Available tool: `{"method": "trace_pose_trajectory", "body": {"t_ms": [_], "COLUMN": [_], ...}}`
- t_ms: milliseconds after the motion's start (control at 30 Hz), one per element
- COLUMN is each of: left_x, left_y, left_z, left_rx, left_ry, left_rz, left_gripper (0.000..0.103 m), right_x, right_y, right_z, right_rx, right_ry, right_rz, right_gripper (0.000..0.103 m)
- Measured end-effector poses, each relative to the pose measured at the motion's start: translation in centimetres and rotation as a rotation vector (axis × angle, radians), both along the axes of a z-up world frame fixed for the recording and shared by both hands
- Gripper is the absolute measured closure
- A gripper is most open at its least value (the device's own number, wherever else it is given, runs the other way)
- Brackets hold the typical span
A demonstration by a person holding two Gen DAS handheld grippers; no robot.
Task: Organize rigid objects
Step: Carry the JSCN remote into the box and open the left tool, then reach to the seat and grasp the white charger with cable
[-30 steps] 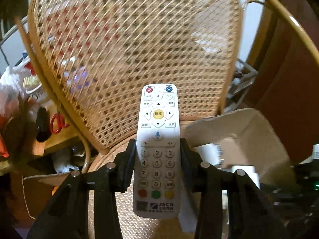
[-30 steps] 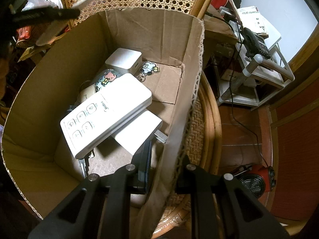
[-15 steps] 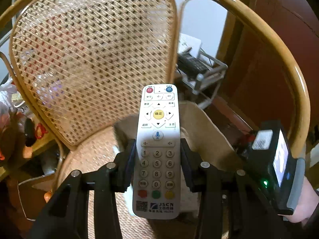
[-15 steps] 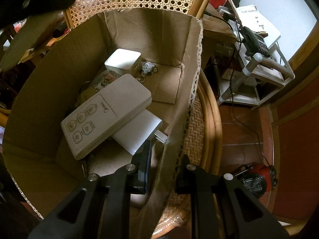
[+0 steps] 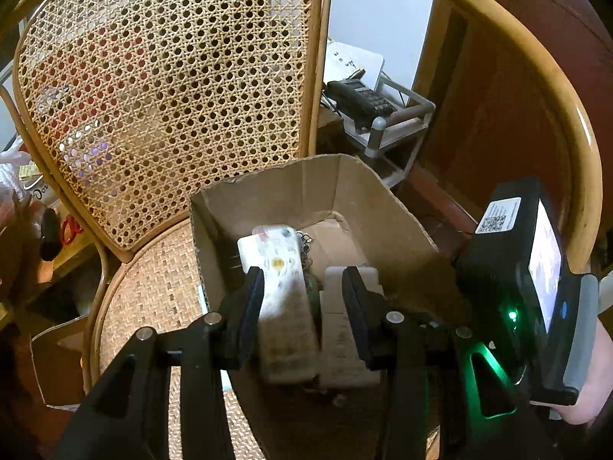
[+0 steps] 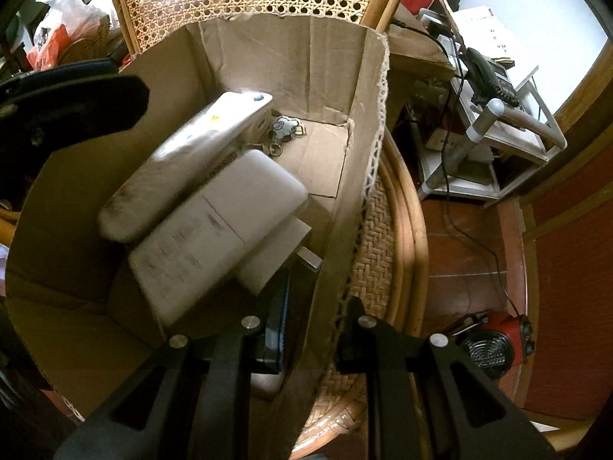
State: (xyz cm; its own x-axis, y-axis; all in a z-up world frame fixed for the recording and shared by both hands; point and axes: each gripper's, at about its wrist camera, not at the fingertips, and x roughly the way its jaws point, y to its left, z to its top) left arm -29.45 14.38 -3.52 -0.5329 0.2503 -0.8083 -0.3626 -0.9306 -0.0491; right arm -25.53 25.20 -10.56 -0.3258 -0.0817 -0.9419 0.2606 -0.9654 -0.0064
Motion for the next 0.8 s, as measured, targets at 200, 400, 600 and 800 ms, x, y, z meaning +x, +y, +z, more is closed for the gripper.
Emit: {"method": "trace_pose_trajectory", "body": {"t_ms": [200, 400, 600, 800], "left_x": [0.2, 0.3, 0.0, -0.6], "left_y": [-1.9, -7.4, -11.2, -12.9], "left_z": [1.0, 1.1, -0.7, -4.6], "left_rx": [-0.004, -0.008, -0.037, -0.047], "left_ry": [0.013, 0.029, -0.004, -0.093], "left_rz": [0.033, 0.135, 0.193, 0.193], "left_gripper": [0.062, 0.052, 0.050, 0.049], "right_x": [0.0, -0.1, -0.2, -0.2], "right_y": [0.0, 0.1, 0.1, 0.2], "right_z": [-0.2, -0.1, -0.1, 0.0], "right_rx": [-0.003, 0.000, 0.003, 0.002], "right_ry": [-0.001, -0.002, 0.002, 0.002], "right_rz": [0.000, 0.000, -0.003, -0.001], "right_gripper": [0.083, 0.083, 0.083, 0.083]}}
